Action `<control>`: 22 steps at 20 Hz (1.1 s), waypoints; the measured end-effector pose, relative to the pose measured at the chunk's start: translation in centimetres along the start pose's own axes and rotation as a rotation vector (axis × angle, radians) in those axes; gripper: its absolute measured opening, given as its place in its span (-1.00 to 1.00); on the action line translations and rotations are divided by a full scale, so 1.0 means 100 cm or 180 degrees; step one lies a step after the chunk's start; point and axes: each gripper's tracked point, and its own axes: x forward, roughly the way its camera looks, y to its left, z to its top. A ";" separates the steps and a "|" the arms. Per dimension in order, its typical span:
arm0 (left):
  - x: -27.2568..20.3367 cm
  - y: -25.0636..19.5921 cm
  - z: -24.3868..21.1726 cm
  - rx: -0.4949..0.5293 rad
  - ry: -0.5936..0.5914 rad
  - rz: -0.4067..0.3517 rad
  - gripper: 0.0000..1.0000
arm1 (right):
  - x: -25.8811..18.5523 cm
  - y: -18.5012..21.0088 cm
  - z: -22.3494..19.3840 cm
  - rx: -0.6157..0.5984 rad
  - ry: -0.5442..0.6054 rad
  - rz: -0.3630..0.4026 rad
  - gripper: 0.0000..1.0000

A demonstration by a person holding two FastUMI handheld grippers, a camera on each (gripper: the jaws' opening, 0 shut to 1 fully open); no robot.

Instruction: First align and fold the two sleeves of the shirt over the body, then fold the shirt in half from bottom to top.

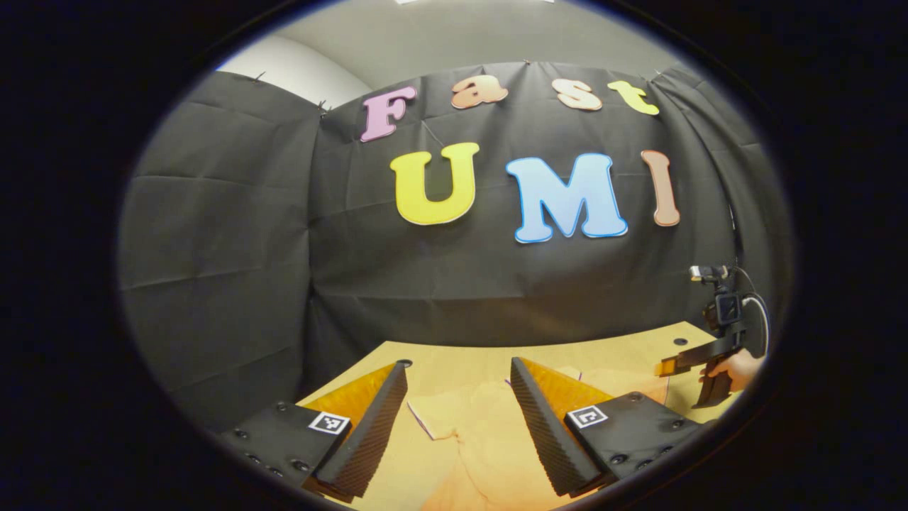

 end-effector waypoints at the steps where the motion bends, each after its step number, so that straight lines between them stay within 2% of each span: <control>1: 0.000 0.000 0.000 0.0001 0.0003 -0.0001 0.99 | 0.009 -0.005 -0.003 -0.0056 0.0036 -0.0069 0.89; 2: -0.001 -0.001 -0.001 0.0005 0.0008 -0.0003 0.91 | 0.016 -0.011 -0.008 -0.0141 0.0091 -0.0149 0.89; 5: -0.007 -0.004 -0.004 0.0023 0.0015 0.0003 0.91 | 0.033 -0.020 -0.018 -0.0359 0.0208 -0.0287 0.89; 6: -0.009 -0.003 -0.006 0.0027 0.0017 0.0004 1.00 | 0.036 -0.021 -0.021 -0.0404 0.0229 -0.0298 0.90; 9: -0.010 -0.001 -0.008 0.0020 0.0024 0.0011 1.00 | 0.040 -0.023 -0.029 -0.0496 0.0306 -0.0295 0.89; 10: -0.010 0.000 -0.009 0.0019 0.0032 0.0013 0.92 | 0.041 -0.022 -0.030 -0.0525 0.0304 -0.0288 0.89; 11: -0.012 0.000 -0.009 0.0018 0.0031 0.0013 1.00 | 0.042 -0.021 -0.030 -0.0555 0.0296 -0.0281 0.89; 12: -0.011 -0.001 -0.009 0.0017 0.0031 0.0007 1.00 | 0.042 -0.021 -0.031 -0.0577 0.0291 -0.0281 0.89; 13: -0.010 -0.001 -0.010 0.0021 0.0030 -0.0002 0.92 | 0.043 -0.021 -0.031 -0.0587 0.0302 -0.0282 0.89; 14: -0.011 -0.001 -0.009 0.0025 0.0021 -0.0010 1.00 | 0.043 -0.020 -0.031 -0.0569 0.0295 -0.0269 0.89; 17: -0.012 -0.003 -0.011 0.0030 0.0016 -0.0042 1.00 | 0.045 -0.020 -0.031 -0.0442 0.0328 -0.0223 0.88; 18: -0.012 -0.004 -0.011 0.0033 0.0019 -0.0048 0.92 | 0.045 -0.020 -0.032 -0.0389 0.0342 -0.0190 0.88; 19: -0.013 -0.003 -0.011 0.0037 0.0017 -0.0054 1.00 | 0.044 -0.017 -0.033 -0.0318 0.0377 -0.0129 0.88; 20: -0.012 -0.003 -0.012 0.0042 0.0017 -0.0057 1.00 | 0.045 -0.012 -0.035 -0.0218 0.0418 -0.0054 0.79; 22: -0.013 -0.002 -0.012 0.0042 0.0015 -0.0058 0.99 | 0.050 -0.011 -0.036 -0.0148 0.0427 -0.0060 0.36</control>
